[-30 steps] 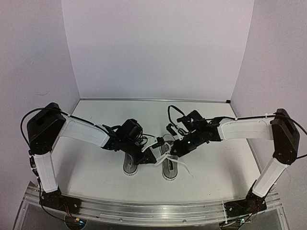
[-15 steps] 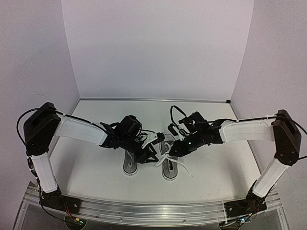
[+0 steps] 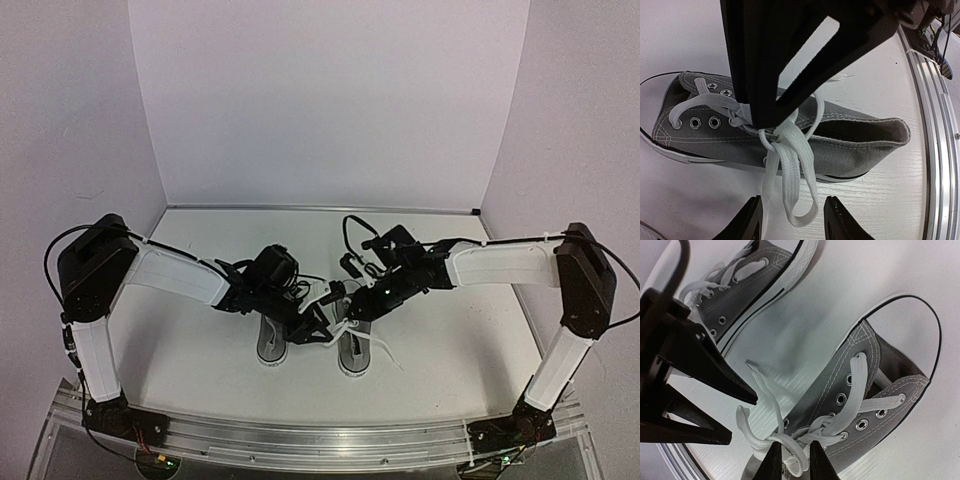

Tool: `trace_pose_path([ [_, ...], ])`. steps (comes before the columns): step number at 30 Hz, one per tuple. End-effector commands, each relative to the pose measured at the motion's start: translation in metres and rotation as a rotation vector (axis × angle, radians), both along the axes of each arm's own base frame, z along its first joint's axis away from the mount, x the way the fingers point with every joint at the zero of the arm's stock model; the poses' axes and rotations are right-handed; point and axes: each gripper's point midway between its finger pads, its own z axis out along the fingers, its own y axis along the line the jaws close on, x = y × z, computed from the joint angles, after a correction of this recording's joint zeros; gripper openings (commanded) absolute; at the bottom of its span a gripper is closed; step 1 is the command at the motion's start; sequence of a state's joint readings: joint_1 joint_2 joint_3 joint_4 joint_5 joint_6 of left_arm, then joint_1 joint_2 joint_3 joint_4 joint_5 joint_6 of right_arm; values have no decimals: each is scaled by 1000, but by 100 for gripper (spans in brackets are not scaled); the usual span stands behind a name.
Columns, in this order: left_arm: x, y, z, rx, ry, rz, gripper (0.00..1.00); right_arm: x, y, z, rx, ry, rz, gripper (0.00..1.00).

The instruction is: Tie the shoes

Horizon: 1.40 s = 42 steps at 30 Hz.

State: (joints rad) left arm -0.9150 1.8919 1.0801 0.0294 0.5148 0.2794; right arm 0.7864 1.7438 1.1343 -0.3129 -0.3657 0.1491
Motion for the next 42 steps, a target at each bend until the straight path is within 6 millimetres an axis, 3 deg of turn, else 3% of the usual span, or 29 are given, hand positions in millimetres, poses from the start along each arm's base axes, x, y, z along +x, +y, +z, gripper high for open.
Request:
trace_pose_path([
  [1, 8, -11, 17, -63, -27, -4, 44, -3, 5, -1, -6, 9, 43, 18],
  [7, 8, -11, 11, -56, -18, -6, 41, -6, 4, -3, -11, 17, 51, 13],
  [11, 6, -10, 6, -39, -7, -14, 25, -4, 2, 5, -6, -5, 37, 0],
  [18, 0, -2, -7, 6, 9, -22, 0, -2, -4, 21, 21, -45, -6, 0],
  [29, -1, 5, -13, 34, -1, -16, 1, -10, -12, 17, 61, -44, -44, 0],
  [31, 0, 3, -2, 3, -16, -17, 6, -12, -11, 16, 73, -42, -38, 0],
  [35, 5, -2, 41, -114, -81, -1, 26, -11, -10, 20, 93, -59, -39, 0],
  [39, 32, -2, 74, -179, -108, 70, 28, -10, -10, 26, 123, -88, -45, 0],
  [42, 46, -2, 79, -196, -92, 93, 30, -9, -8, 32, 145, -106, -44, 0],
])
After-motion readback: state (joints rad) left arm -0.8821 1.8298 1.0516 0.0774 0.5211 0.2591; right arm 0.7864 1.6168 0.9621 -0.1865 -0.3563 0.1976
